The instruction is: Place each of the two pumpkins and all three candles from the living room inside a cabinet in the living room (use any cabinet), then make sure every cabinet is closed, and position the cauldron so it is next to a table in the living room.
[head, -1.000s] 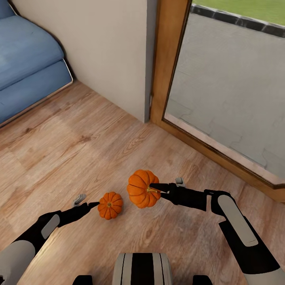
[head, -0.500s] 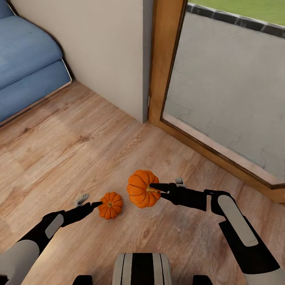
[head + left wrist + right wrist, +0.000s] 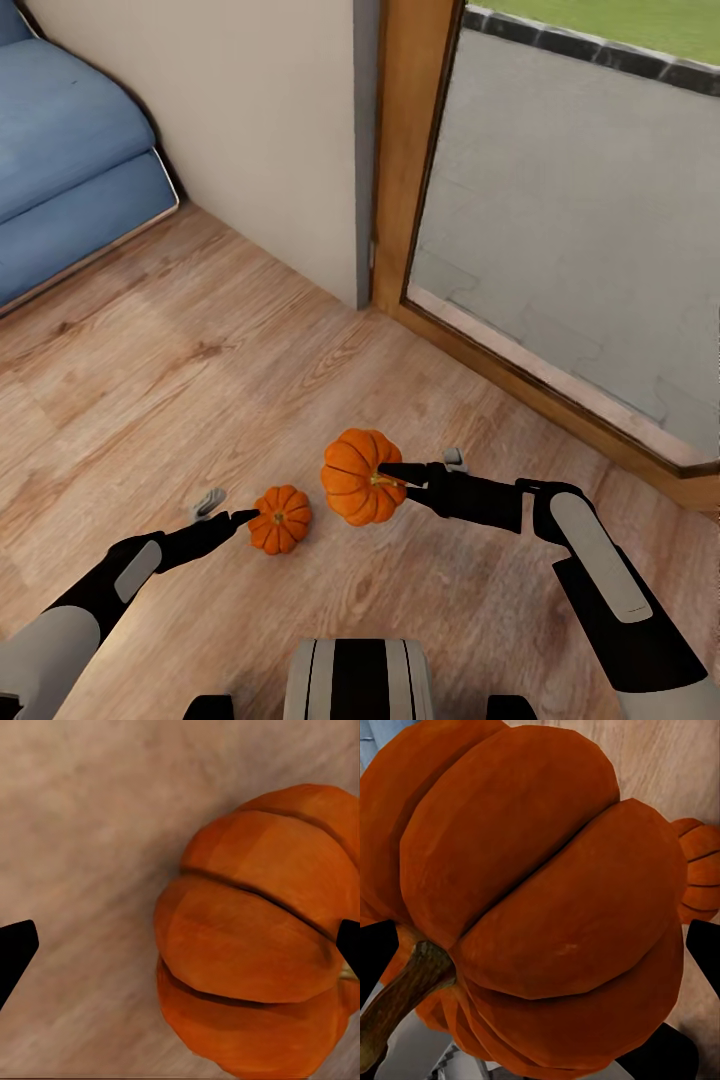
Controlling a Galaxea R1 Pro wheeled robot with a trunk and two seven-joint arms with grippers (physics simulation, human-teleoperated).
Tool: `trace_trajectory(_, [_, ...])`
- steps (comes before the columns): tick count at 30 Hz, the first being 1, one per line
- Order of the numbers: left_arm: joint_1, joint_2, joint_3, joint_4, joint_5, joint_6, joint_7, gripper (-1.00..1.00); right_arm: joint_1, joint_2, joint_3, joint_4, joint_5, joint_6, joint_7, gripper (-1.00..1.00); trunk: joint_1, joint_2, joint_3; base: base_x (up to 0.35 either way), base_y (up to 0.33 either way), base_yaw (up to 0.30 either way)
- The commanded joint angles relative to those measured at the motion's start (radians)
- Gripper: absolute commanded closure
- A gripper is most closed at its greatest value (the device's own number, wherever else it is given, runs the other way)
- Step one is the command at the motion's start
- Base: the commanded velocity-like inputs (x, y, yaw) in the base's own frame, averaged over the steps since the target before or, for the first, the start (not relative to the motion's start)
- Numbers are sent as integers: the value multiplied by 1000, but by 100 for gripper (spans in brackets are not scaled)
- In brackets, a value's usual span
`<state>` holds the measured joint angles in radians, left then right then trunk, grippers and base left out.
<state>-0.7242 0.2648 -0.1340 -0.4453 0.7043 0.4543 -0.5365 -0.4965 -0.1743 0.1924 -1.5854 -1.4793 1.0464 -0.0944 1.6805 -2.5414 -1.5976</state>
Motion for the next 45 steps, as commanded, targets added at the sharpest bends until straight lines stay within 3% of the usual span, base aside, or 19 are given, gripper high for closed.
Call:
trace_trajectory(1, [0,1,-8,0,0,1,0,-100,-1,-1,1,-1,-12,1,-10,100,0,0,-1,-65,-62,0])
trace_trajectory(6, [0,1,-11,-2,0,-7,-15,-100,-1,-1,1,-1,-12,1,-10,100,0,0,-1,-26,-25,0])
trace_trajectory(11, [0,2,-77,0,2,-15,-91,-100,-1,-1,1,-1,-13,1,-10,100,0,0,-1,-3,-3,0])
trace_trajectory(14, [0,2,-91,1,3,-22,-105,-100,-1,-1,1,-1,-32,1,-10,100,0,0,-1,0,0,0])
trace_trajectory(45, [0,2,-98,3,4,-29,-99,-100,-1,-2,1,-1,-47,1,-10,100,0,0,-1,28,-46,0])
